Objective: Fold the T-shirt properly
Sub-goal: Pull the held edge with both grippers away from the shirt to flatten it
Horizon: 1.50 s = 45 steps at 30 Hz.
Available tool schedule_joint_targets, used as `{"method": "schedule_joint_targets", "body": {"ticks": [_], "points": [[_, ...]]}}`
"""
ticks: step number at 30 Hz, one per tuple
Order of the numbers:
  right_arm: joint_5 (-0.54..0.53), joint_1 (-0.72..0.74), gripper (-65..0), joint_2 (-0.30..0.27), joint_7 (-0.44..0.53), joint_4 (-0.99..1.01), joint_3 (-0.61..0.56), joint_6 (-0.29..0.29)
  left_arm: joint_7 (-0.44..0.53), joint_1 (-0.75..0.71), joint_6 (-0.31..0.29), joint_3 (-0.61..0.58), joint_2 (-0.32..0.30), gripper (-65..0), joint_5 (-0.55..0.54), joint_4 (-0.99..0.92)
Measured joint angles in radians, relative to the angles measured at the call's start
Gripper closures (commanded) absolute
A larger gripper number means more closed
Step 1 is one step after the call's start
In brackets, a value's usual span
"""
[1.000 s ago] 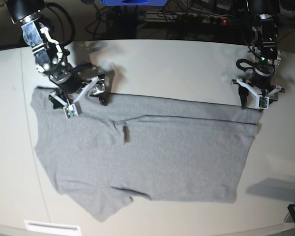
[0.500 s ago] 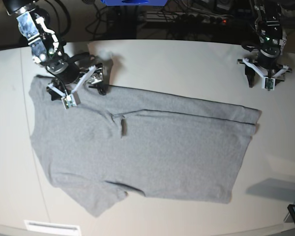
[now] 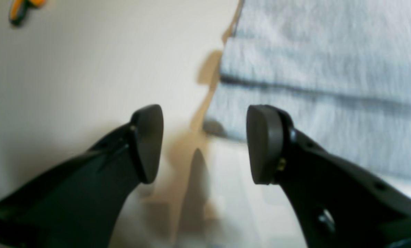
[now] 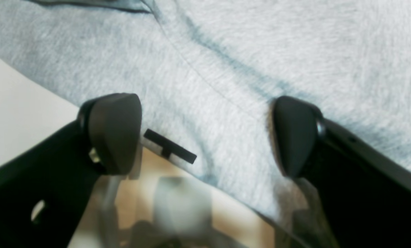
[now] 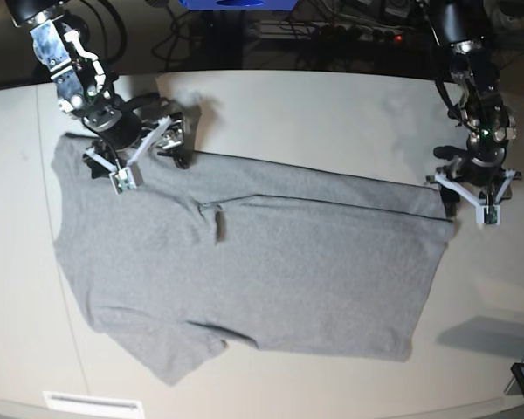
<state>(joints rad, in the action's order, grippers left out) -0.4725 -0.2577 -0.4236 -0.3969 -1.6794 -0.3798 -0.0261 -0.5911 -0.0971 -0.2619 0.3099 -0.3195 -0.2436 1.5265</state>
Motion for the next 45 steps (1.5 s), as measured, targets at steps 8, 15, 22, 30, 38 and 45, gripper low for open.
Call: {"method": "schedule_joint_targets", "body": {"ticks": [8, 15, 22, 30, 38, 45], "points": [[0.000, 0.000, -57.3, 0.000, 0.000, 0.000, 0.000, 0.000, -0.008, 0.119, -0.035, -0.117, -0.003, -38.5, 0.005, -0.144], [0.000, 0.000, -57.3, 0.000, 0.000, 0.000, 0.000, 0.000, 0.018, 0.169, -0.031, -0.143, 0.012, -38.3, -0.001, -0.245], [-0.002, 0.000, -57.3, -0.003, 0.000, 0.000, 0.000, 0.003, 0.068, 0.097, -0.035, -0.137, -0.015, -38.1, -0.035, -0.230], [-0.018, -0.002, -57.3, -0.023, 0.001, 0.000, 0.000, 0.016, 0.162, -0.033, -0.035, -0.128, -0.045, -38.0, -0.079, -0.192], [-0.006, -0.059, -57.3, -0.024, 0.057, -0.012, 0.000, -0.042, 0.084, -0.177, -0.050, -0.020, -0.032, -38.0, -0.059, -0.040], [0.010, -0.097, -57.3, -0.025, 0.093, -0.017, 0.003, -0.049, 0.107, -0.233, -0.050, -0.017, -0.036, -38.0, -0.058, -0.013]]}}
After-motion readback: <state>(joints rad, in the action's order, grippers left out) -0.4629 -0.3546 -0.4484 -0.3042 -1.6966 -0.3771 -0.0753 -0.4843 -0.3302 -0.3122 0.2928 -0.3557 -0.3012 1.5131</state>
